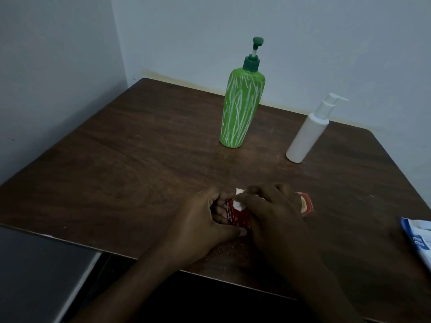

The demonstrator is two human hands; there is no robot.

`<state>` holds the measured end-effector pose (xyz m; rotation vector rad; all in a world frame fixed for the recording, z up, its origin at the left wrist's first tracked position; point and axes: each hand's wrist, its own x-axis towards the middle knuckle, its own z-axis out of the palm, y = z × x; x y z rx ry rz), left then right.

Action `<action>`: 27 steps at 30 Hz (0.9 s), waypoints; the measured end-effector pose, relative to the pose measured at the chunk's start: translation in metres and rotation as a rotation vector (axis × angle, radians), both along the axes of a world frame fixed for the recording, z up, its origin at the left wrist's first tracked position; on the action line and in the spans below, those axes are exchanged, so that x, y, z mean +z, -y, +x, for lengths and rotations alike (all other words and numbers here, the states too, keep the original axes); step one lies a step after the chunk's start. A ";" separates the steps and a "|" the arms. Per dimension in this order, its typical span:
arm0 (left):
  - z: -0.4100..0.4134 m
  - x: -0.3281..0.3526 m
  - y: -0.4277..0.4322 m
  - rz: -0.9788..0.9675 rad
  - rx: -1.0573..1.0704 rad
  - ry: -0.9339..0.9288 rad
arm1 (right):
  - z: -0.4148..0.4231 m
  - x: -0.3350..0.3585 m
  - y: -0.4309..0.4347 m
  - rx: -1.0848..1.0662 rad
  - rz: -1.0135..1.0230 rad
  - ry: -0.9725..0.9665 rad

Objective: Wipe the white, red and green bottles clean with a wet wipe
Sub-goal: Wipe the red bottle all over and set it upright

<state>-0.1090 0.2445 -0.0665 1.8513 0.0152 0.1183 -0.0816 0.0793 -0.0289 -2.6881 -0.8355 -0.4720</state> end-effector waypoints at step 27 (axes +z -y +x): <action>0.003 -0.008 -0.001 -0.011 -0.031 0.044 | 0.003 0.026 0.007 0.059 -0.140 -0.188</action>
